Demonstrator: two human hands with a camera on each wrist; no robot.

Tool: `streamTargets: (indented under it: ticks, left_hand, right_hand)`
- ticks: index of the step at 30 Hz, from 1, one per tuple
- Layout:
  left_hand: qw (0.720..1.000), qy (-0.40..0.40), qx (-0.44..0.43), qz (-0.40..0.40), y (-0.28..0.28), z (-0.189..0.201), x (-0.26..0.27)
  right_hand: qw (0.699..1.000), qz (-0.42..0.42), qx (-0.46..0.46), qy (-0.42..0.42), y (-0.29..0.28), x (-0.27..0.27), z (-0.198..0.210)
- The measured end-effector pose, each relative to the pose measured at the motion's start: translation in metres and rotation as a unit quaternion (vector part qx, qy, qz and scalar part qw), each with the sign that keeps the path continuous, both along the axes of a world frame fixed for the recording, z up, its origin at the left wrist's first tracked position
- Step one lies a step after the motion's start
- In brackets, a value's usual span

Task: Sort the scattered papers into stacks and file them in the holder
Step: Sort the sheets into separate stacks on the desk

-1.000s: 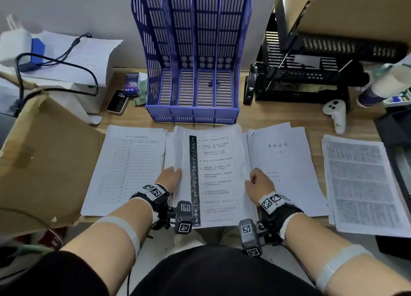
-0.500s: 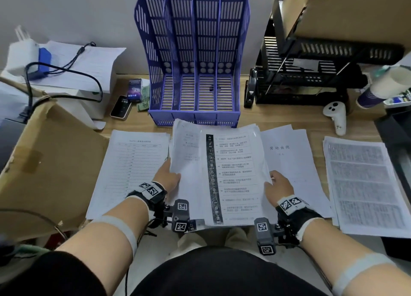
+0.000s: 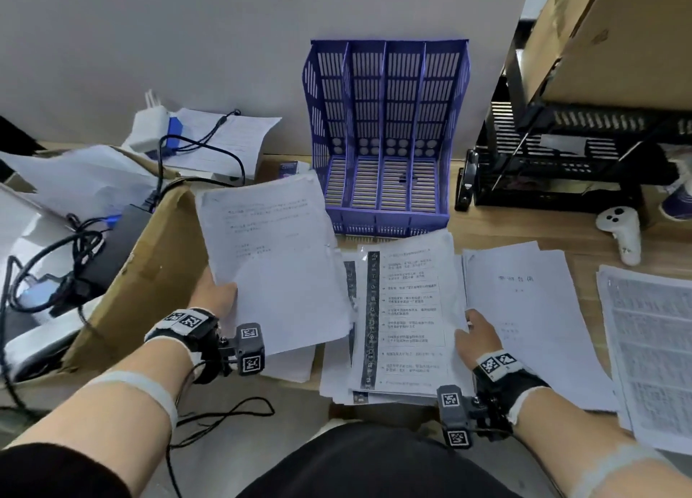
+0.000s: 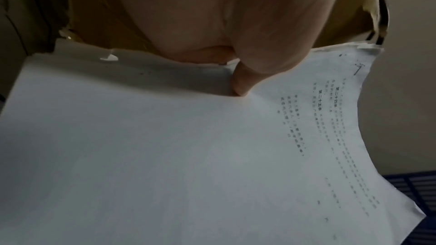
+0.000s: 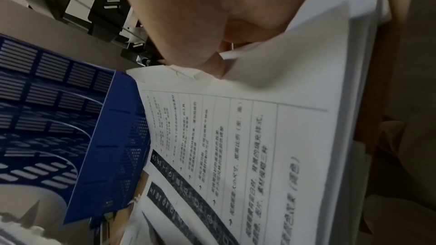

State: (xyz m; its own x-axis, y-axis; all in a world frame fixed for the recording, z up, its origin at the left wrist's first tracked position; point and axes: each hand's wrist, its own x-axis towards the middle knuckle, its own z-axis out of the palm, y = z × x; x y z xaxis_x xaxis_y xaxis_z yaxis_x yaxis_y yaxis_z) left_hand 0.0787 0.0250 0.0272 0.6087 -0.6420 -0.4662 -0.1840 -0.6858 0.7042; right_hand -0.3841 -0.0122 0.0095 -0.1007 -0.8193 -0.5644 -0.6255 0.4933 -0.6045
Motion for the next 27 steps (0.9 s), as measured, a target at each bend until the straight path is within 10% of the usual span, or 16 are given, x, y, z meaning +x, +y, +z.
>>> streamTargets:
  ticks: [5,16,27]
  left_hand:
    - [1.0,0.016,0.001,-0.024,-0.003,0.044,-0.05]
    - [0.963,0.179,0.031,-0.2,-0.021,-0.033,-0.152]
    - [0.957,0.099,0.075,-0.261,-0.001,-0.021,-0.19]
  right_hand:
    - [0.999,0.039,0.008,-0.033,0.004,0.026,0.005]
    - [0.937,-0.144,0.146,-0.282,0.015,0.015,0.05]
    - [0.997,0.011,0.072,-0.001,0.03,-0.018,-0.001]
